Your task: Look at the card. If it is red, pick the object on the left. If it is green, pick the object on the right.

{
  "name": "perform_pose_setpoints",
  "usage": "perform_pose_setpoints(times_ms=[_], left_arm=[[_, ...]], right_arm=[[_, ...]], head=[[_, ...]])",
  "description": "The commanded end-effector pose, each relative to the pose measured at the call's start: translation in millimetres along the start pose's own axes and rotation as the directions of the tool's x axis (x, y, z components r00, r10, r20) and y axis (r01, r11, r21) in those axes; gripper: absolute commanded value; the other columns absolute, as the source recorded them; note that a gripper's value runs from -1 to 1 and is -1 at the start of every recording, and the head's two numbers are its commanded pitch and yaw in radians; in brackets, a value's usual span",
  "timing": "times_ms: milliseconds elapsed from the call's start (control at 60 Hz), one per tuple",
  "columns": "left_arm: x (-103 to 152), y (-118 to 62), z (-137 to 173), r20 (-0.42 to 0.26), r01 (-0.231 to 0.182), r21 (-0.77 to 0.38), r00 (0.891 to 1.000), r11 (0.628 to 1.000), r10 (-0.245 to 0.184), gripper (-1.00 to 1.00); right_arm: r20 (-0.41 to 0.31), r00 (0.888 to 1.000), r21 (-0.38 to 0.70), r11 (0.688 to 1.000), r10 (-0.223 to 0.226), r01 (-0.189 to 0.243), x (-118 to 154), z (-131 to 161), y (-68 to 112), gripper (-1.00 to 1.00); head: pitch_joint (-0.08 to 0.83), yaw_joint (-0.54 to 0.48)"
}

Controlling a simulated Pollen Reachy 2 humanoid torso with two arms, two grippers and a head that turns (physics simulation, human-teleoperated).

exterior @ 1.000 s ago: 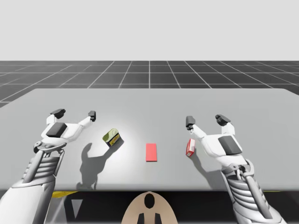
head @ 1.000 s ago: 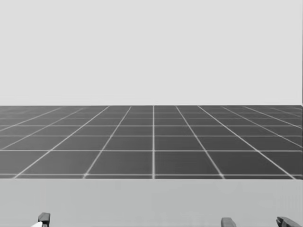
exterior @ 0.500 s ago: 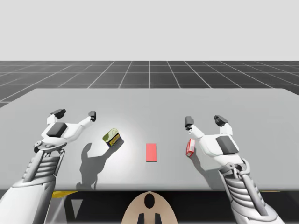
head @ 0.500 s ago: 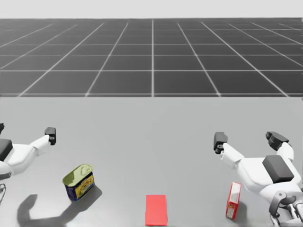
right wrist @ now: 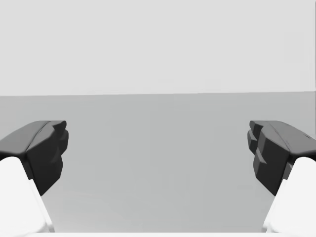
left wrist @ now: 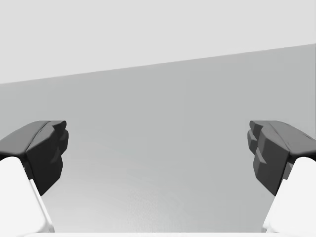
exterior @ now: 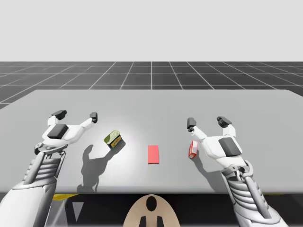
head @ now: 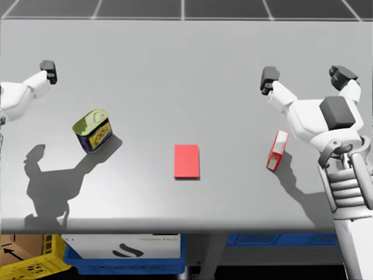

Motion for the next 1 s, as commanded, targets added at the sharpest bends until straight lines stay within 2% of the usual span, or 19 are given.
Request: perform_pose_setpoints(times_ms=[17,350,717,1000], left_arm=[[0.0,-0.2,0.0,0.0,0.002,0.0,1.0,1.0,-0.002,-1.0],[0.1,-1.7,0.1,0.001,0.004,-0.002,1.0,1.0,-0.004,-1.0],[-1.1,-2.7,-0.2,-0.003,0.008,0.0,1.0,1.0,-0.008,-1.0],[-0.3,-3.3,0.8,0.003,0.008,-0.005,1.0,1.0,-0.008,-1.0]], right_arm=[[0.004,1.0,-0.002,1.0,-0.015,0.015,-0.5,1.2,4.6,-1.0],[0.006,1.0,-0.001,1.0,-0.012,0.012,-0.1,1.5,4.8,-1.0],[0.007,1.0,0.002,1.0,-0.01,0.01,-0.2,2.1,6.2,-1.0],[0.008,1.0,0.001,1.0,-0.007,0.007,-0.8,2.5,6.9,-1.0]], head=[[0.744,-0.02],[0.741,-0.01],[0.728,0.24],[0.665,0.32]])
